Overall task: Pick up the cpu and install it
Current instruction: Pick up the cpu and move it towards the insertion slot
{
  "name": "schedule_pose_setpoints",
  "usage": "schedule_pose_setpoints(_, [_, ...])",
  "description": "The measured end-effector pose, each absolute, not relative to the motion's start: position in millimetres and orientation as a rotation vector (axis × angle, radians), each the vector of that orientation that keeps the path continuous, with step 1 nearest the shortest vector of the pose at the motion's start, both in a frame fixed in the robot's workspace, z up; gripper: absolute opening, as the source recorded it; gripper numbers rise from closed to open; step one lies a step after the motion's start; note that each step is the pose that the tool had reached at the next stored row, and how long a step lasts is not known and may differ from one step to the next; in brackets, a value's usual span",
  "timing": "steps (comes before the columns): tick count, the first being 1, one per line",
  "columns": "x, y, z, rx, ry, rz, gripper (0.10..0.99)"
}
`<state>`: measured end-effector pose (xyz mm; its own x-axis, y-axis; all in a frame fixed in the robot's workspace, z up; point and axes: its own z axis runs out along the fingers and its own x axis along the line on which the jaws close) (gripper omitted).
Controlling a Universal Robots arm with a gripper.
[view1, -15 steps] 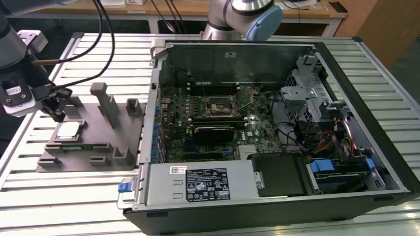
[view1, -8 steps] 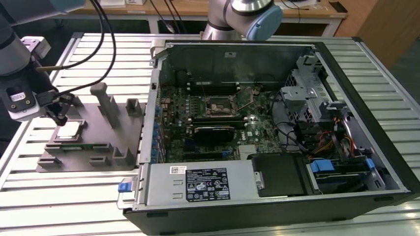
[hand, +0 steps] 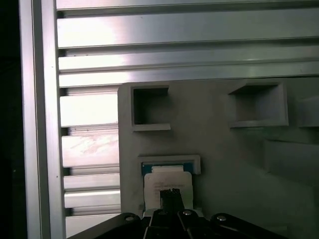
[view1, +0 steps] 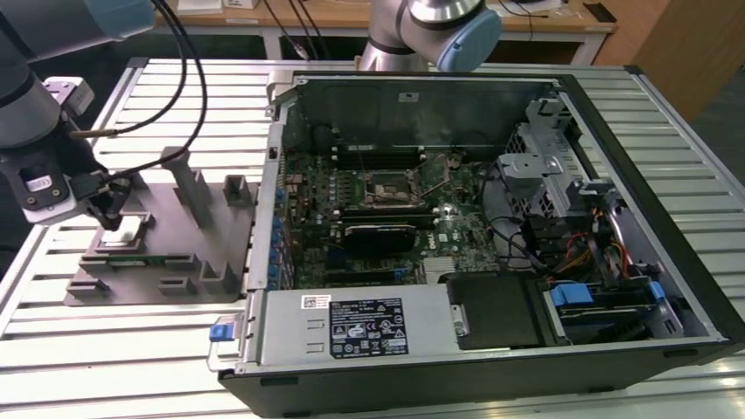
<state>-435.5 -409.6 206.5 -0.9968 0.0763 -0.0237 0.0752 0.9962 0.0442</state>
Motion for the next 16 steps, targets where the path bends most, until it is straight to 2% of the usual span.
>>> schedule_pose_setpoints(12, [-436.0,-411.6,199.2,0.118,3.113,0.068,0.106])
schedule_pose_setpoints(14, [-436.0,-411.6,199.1,0.118,3.113,0.068,0.114])
schedule_pose_setpoints(15, [-436.0,-411.6,199.0,0.118,3.113,0.068,0.165])
schedule_pose_setpoints(16, [-436.0,-411.6,199.0,0.118,3.113,0.068,0.165])
